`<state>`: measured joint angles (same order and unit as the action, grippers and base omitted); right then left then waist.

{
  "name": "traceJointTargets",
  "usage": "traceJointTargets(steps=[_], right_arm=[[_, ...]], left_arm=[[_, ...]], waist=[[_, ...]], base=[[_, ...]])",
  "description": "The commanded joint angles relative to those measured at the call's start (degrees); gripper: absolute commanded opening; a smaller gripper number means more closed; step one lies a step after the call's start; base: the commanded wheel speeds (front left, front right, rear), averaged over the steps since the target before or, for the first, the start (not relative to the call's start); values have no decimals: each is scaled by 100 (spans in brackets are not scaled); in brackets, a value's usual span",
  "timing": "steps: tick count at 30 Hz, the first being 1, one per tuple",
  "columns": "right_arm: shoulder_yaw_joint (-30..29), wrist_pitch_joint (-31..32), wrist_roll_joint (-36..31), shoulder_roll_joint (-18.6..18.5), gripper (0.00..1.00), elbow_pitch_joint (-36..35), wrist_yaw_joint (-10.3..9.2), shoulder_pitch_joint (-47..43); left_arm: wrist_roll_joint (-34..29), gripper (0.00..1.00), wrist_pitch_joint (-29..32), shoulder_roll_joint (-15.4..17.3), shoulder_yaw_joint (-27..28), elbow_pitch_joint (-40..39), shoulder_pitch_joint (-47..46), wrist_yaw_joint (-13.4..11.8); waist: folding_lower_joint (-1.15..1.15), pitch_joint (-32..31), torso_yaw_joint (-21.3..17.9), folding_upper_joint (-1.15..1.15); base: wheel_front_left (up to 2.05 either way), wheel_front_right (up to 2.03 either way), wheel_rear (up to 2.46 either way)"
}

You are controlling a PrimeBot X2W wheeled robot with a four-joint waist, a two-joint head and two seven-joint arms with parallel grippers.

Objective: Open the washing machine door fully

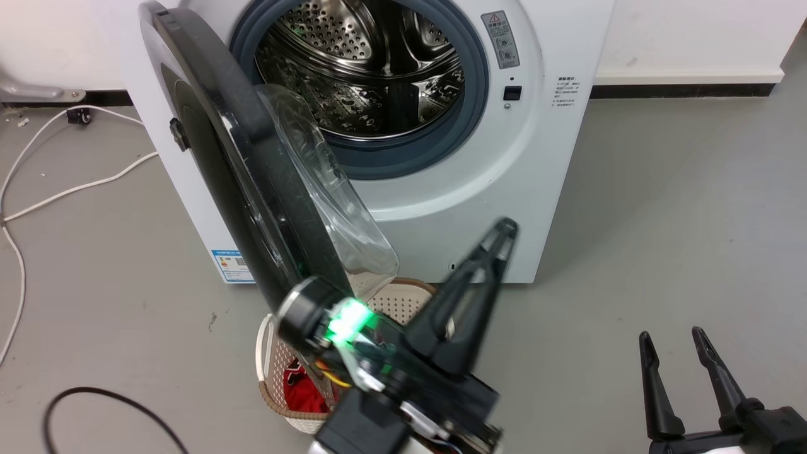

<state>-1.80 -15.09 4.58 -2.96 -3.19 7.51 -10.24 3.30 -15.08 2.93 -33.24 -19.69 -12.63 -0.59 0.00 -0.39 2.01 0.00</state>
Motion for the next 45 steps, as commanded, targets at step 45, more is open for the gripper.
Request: traceJointTargets(steps=[45], right_arm=[[94, -10, 38, 15, 100, 183, -4, 208]], left_arm=[[178, 0, -14, 187, 677, 2253, 1065, -275]], waist=[[0, 312, 194, 0]], base=[[0, 0, 0]])
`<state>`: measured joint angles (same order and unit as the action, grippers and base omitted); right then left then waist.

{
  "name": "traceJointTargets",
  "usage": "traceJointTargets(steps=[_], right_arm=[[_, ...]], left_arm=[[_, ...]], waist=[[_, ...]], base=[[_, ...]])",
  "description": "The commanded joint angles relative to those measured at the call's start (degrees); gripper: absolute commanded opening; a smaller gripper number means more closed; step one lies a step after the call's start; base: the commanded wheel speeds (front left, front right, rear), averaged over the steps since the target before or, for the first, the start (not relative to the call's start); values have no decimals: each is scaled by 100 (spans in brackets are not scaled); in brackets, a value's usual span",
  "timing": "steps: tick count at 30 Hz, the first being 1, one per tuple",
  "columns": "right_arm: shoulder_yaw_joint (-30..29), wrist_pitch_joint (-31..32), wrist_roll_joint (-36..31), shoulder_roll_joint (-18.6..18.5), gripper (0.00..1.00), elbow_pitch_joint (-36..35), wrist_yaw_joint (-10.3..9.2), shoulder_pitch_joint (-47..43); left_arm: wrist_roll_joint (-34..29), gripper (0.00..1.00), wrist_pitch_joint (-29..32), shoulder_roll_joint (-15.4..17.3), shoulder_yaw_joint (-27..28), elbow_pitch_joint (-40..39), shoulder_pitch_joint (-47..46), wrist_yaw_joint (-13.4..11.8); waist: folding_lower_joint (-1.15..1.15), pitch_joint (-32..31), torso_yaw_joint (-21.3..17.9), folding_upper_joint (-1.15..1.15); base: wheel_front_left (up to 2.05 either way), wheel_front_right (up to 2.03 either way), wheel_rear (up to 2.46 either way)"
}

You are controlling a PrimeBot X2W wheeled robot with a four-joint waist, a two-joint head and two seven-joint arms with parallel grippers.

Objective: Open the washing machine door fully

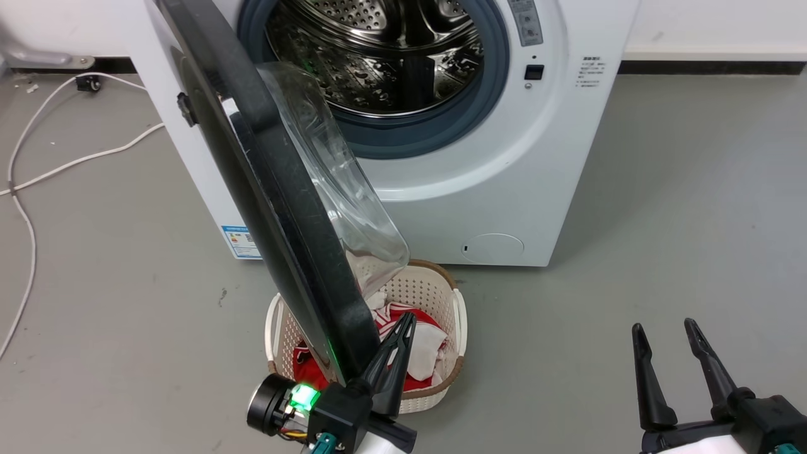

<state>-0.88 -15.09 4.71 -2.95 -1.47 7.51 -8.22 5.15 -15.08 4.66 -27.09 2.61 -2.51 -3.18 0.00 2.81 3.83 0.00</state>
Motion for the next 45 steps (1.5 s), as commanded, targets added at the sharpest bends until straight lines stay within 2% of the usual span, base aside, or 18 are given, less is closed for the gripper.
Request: traceJointTargets(steps=[1, 16, 24, 36, 38, 39, 45], right_arm=[[7, -10, 31, 15, 100, 14, -4, -3], [-56, -10, 105, 12, 100, 51, -4, -201], [-13, -10, 134, 12, 100, 77, -4, -205], [-11, -10, 52, 13, 100, 59, -4, -122], [-13, -10, 28, 13, 100, 56, -4, -80], [-6, -10, -15, 13, 100, 58, -4, -11], [24, -10, -91, 13, 100, 37, -4, 107]], left_arm=[[-4, 0, -14, 15, 104, 34, 71, -15], [-114, 0, -9, 61, 500, -285, 626, -58], [-31, 0, -10, 143, 939, -429, 761, -164], [178, 0, -10, 242, 2003, -514, 923, -329], [272, 0, -10, 229, 2241, -507, 928, -325], [370, 0, -10, 185, 2549, -478, 873, -279], [317, 0, -10, 169, 3023, -270, 537, -234]], waist=[[0, -18, 36, 0], [0, -165, 692, 0], [0, -88, 1177, 0], [0, 136, 1567, 0], [0, 195, 1592, 0], [0, 296, 1617, 0], [0, 570, 1620, 0]], base=[[0, 0, 0], [0, 0, 0], [0, 0, 0], [0, 0, 0], [0, 0, 0], [0, 0, 0], [0, 0, 0]])
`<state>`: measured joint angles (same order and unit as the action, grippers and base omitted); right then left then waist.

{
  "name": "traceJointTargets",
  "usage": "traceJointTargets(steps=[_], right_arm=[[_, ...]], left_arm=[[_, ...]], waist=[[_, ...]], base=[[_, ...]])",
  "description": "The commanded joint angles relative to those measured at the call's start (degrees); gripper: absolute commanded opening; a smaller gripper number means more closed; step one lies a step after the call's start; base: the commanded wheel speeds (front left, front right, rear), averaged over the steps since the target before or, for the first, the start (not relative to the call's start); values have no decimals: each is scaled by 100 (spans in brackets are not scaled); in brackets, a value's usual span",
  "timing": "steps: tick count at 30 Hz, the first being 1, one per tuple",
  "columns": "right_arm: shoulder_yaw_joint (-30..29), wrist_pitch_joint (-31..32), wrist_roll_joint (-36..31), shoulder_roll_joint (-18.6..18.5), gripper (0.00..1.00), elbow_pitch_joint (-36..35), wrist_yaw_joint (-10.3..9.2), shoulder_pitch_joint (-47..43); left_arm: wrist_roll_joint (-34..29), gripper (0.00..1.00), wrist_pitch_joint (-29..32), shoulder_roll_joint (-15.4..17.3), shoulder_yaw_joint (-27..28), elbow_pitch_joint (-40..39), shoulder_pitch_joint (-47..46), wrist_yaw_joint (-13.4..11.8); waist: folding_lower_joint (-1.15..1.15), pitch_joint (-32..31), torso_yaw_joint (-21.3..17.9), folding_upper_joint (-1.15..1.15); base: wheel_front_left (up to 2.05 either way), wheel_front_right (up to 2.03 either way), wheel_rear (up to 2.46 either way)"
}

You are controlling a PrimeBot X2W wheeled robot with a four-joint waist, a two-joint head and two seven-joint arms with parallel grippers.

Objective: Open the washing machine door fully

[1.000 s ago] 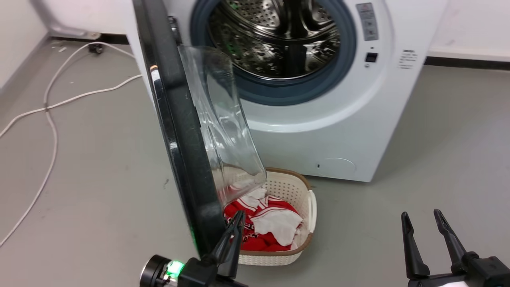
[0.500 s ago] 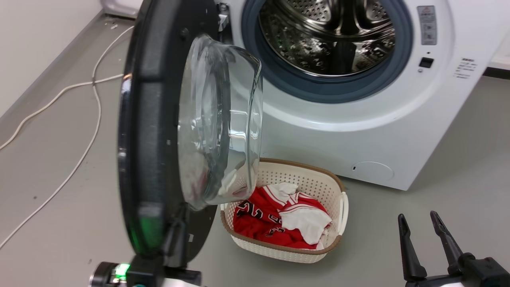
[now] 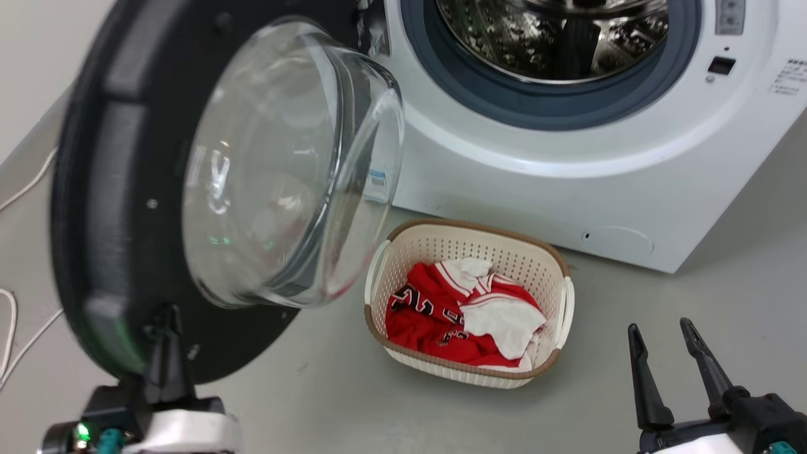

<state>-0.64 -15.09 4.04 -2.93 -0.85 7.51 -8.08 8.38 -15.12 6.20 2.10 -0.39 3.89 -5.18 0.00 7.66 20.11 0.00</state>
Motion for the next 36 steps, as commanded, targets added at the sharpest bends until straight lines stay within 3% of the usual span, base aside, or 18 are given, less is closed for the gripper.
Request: traceJointTargets(steps=[1, 9, 18, 36], right_arm=[[-14, -10, -53, 9, 100, -35, -4, 121], [-130, -10, -233, 10, 100, -107, -4, 249], [-122, -10, -443, 10, 100, -171, -4, 419], [-152, -10, -599, -13, 100, -207, -4, 714]], left_arm=[[-4, 0, -5, 2, 194, 60, -173, -40], [114, 0, -5, -69, 1016, 350, -662, -54], [144, 0, -10, 51, 1857, 896, -1462, 191], [92, 0, -9, 874, 3007, 2648, -2953, 525]], waist=[[0, 147, -9, 0], [0, 561, 1, 0], [0, 951, -12, 0], [0, 1537, -412, 0]], base=[[0, 0, 0], [0, 0, 0], [0, 0, 0], [0, 0, 0]])
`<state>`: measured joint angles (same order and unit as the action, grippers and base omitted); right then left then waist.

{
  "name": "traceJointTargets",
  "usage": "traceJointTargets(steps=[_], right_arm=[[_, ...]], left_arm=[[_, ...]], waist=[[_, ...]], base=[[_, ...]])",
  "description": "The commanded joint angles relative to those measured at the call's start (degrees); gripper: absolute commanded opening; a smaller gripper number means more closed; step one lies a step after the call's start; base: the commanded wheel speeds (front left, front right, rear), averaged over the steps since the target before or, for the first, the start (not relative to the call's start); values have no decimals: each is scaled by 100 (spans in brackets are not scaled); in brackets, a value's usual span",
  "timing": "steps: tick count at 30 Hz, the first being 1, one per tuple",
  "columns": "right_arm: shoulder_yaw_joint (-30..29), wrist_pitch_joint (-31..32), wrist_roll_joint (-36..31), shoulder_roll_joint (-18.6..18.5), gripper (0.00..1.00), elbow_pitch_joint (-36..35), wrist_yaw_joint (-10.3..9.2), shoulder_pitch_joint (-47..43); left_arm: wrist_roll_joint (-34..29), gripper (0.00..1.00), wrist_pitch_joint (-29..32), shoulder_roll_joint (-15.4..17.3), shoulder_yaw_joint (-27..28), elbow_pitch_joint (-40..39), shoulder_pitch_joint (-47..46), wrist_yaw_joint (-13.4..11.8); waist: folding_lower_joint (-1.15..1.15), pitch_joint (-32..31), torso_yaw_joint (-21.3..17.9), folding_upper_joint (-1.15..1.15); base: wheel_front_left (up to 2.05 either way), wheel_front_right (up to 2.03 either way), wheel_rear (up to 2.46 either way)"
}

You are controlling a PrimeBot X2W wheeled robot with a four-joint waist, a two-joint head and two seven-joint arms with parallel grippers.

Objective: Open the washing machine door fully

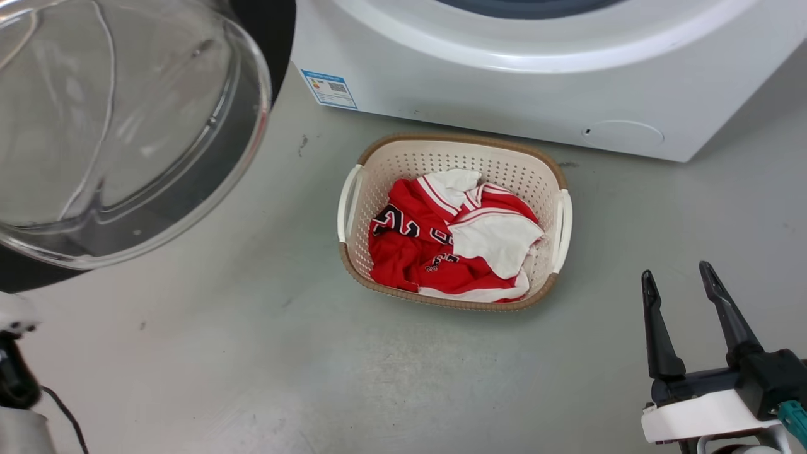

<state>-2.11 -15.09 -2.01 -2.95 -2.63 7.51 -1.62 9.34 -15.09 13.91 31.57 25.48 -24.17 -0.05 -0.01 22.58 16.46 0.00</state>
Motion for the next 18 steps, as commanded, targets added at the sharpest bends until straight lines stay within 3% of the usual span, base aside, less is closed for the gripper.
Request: traceJointTargets(steps=[1, 9, 18], right_arm=[[5, -10, 6, -14, 100, -30, -4, 73], [-48, -10, 16, -16, 100, -33, -4, 143], [7, -10, 72, -2, 100, 50, -4, 153]], left_arm=[[-12, 0, -12, 166, 133, 139, -195, 34], [-154, 0, -12, 434, 417, 562, -504, 161], [-308, 0, -13, 256, 540, 468, -456, 342]], waist=[[1, 62, -68, 0], [1, 131, -127, 0], [1, -51, -98, 0]], base=[[0, 0, 0], [0, 0, 0], [0, 0, 0]])
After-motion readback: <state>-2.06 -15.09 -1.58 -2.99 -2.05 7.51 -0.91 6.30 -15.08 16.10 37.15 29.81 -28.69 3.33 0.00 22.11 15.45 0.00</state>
